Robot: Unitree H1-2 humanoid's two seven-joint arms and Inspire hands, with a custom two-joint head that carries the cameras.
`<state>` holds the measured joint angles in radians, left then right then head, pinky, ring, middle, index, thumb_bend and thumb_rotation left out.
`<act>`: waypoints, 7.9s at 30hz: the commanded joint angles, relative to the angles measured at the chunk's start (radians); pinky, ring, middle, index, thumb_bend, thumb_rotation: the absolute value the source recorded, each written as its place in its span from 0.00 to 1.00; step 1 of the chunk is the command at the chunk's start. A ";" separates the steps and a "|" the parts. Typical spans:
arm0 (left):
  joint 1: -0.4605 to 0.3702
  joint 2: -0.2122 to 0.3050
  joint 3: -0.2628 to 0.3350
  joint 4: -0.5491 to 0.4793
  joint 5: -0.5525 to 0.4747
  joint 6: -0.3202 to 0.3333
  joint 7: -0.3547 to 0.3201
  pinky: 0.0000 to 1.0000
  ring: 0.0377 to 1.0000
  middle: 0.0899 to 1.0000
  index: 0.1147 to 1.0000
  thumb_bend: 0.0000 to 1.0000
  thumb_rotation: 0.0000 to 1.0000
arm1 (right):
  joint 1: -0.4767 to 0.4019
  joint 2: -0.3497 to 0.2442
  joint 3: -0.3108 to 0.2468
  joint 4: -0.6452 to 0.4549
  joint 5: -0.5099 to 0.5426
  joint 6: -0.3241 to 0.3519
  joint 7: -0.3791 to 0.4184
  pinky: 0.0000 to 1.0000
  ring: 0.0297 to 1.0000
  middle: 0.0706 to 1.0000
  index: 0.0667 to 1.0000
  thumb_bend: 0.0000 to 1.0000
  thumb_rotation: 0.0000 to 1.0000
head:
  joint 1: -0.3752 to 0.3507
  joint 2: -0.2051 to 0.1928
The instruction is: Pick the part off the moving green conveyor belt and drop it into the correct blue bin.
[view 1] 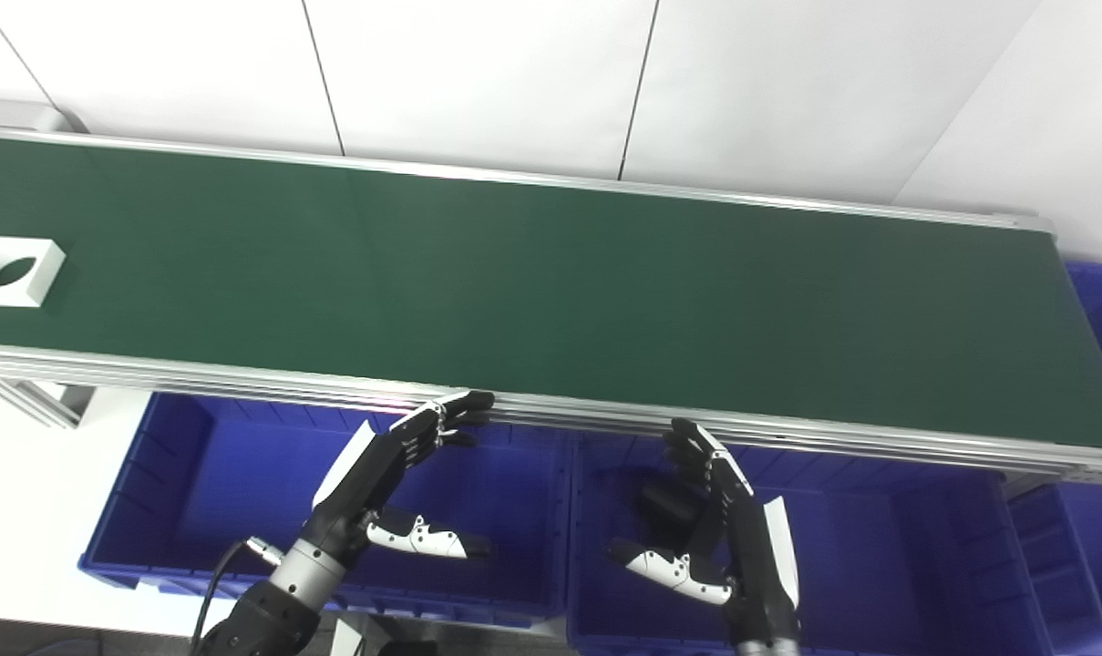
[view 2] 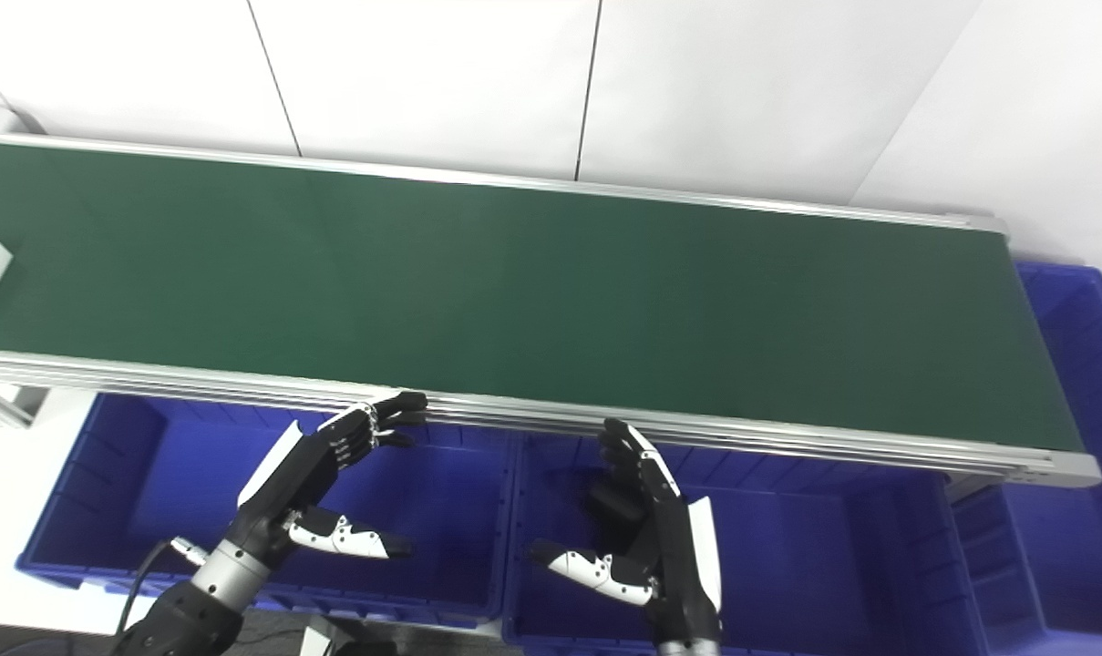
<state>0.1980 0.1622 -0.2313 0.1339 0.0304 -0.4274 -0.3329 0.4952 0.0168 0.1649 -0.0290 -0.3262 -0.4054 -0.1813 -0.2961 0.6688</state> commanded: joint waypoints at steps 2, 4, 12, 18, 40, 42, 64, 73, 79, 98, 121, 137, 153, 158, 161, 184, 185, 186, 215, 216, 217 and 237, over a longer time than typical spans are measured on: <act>-0.007 0.003 0.001 -0.013 -0.020 -0.043 0.008 0.74 0.82 0.85 0.80 0.84 0.16 | -0.003 0.000 0.005 -0.011 -0.002 -0.062 -0.022 0.75 0.77 0.79 0.83 0.82 0.29 | 0.001 -0.001; -0.007 0.003 0.001 -0.009 -0.024 -0.043 0.006 0.75 0.82 0.85 0.80 0.84 0.16 | -0.003 0.004 0.005 -0.007 -0.002 -0.062 -0.027 0.76 0.77 0.79 0.83 0.82 0.29 | -0.003 -0.014; -0.010 0.007 0.003 -0.001 -0.026 -0.043 0.005 0.74 0.81 0.84 0.80 0.85 0.16 | -0.007 -0.001 0.020 0.007 -0.008 -0.063 -0.050 0.76 0.78 0.79 0.83 0.81 0.28 | -0.014 -0.028; -0.012 0.006 0.006 0.012 -0.034 -0.043 -0.001 0.73 0.81 0.84 0.80 0.85 0.16 | -0.010 -0.001 0.027 0.021 -0.021 -0.064 -0.076 0.76 0.77 0.78 0.83 0.82 0.28 | -0.015 -0.053; -0.018 0.008 0.005 0.024 -0.033 -0.043 -0.003 0.72 0.80 0.84 0.79 0.86 0.16 | -0.021 -0.027 0.064 0.038 -0.022 -0.064 -0.125 0.76 0.76 0.78 0.83 0.81 0.27 | -0.009 -0.060; -0.019 0.009 0.004 0.023 -0.032 -0.043 -0.004 0.72 0.80 0.84 0.79 0.85 0.15 | -0.022 -0.028 0.065 0.039 -0.019 -0.064 -0.126 0.75 0.76 0.78 0.83 0.81 0.28 | -0.008 -0.060; -0.016 0.008 0.025 0.003 -0.059 -0.043 -0.019 0.77 0.84 0.86 0.81 0.83 0.15 | -0.010 0.029 0.031 0.003 -0.058 -0.052 -0.131 0.76 0.77 0.79 0.84 0.80 0.29 | -0.118 0.025; -0.019 -0.006 0.058 0.003 -0.088 -0.043 -0.050 0.79 0.84 0.86 0.80 0.83 0.15 | -0.022 0.044 0.016 -0.002 -0.067 -0.039 -0.123 0.75 0.77 0.79 0.84 0.82 0.32 | -0.106 0.054; -0.013 -0.023 0.084 -0.026 -0.120 -0.043 -0.076 0.79 0.86 0.87 0.80 0.83 0.17 | -0.024 0.015 0.011 0.012 -0.032 -0.060 -0.109 0.75 0.79 0.80 0.84 0.80 0.30 | 0.123 0.005; -0.013 -0.057 0.038 0.012 -0.011 -0.043 0.034 0.68 0.75 0.79 0.75 0.94 0.17 | -0.023 -0.073 0.025 0.037 0.099 -0.063 -0.106 0.81 0.83 0.84 0.88 0.72 0.18 | 0.385 -0.128; -0.200 0.109 0.183 -0.215 -0.048 -0.035 -0.015 0.78 0.85 0.85 0.81 0.90 0.24 | -0.038 -0.070 0.032 0.056 0.109 -0.064 -0.114 0.86 0.84 0.84 0.89 0.69 0.14 | 0.430 -0.158; -0.430 0.303 0.231 -0.187 0.169 0.104 -0.013 0.86 0.90 0.91 0.86 0.82 0.22 | -0.050 -0.091 0.043 0.062 0.118 -0.064 -0.129 0.81 0.83 0.84 0.89 0.69 0.15 | 0.445 -0.158; -0.584 0.415 0.147 0.056 0.441 0.155 0.018 0.76 0.86 0.91 0.86 0.88 0.11 | -0.065 -0.100 0.064 0.077 0.121 -0.064 -0.152 0.81 0.83 0.83 0.88 0.69 0.17 | 0.438 -0.157; -0.616 0.415 0.106 0.147 0.519 0.151 0.050 0.81 0.89 0.92 0.86 0.90 0.09 | -0.063 -0.104 0.072 0.073 0.118 -0.064 -0.166 0.82 0.82 0.83 0.88 0.70 0.17 | 0.436 -0.154; -0.626 0.408 0.078 0.184 0.560 0.145 0.075 0.87 0.92 0.93 0.87 0.90 0.09 | -0.057 -0.101 0.070 0.065 0.119 -0.064 -0.163 0.77 0.80 0.82 0.88 0.71 0.18 | 0.435 -0.151; -0.639 0.364 -0.095 0.340 0.752 0.134 0.244 0.82 0.88 0.90 0.84 0.82 0.00 | -0.049 -0.094 0.076 0.055 0.102 -0.064 -0.201 0.81 0.81 0.81 0.86 0.72 0.21 | 0.428 -0.145; -0.639 0.360 -0.097 0.344 0.758 0.141 0.252 0.80 0.86 0.89 0.83 0.79 0.00 | -0.048 -0.095 0.077 0.053 0.106 -0.064 -0.199 0.82 0.82 0.81 0.86 0.71 0.20 | 0.428 -0.145; -0.639 0.356 -0.099 0.350 0.759 0.144 0.257 0.77 0.83 0.86 0.82 0.76 0.00 | -0.047 -0.095 0.077 0.052 0.114 -0.064 -0.194 0.81 0.82 0.82 0.87 0.71 0.20 | 0.428 -0.145; -0.574 0.317 -0.010 0.281 0.578 0.093 0.328 0.41 0.38 0.44 0.46 0.50 0.00 | -0.050 -0.093 0.088 0.046 0.083 -0.064 -0.227 0.80 0.79 0.79 0.84 0.71 0.24 | 0.354 -0.096; -0.564 0.318 0.005 0.258 0.555 0.083 0.327 0.42 0.38 0.44 0.46 0.50 0.00 | -0.050 -0.092 0.090 0.044 0.081 -0.064 -0.227 0.80 0.80 0.78 0.84 0.72 0.26 | 0.319 -0.078; -0.554 0.318 0.020 0.236 0.530 0.077 0.321 0.42 0.38 0.44 0.46 0.50 0.00 | -0.050 -0.092 0.091 0.043 0.080 -0.064 -0.228 0.79 0.79 0.78 0.84 0.73 0.28 | 0.319 -0.078; -0.378 0.327 0.088 -0.113 0.204 -0.042 0.180 0.38 0.39 0.45 0.46 0.50 0.00 | -0.031 -0.002 0.067 -0.042 -0.012 -0.052 -0.210 0.76 0.74 0.75 0.80 0.81 0.31 | -0.021 0.127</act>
<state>-0.1757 0.4739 -0.1444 0.0588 0.2485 -0.4392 -0.1597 0.4662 0.0042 0.2379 -0.0387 -0.3233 -0.4098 -0.4002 -0.3174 0.7945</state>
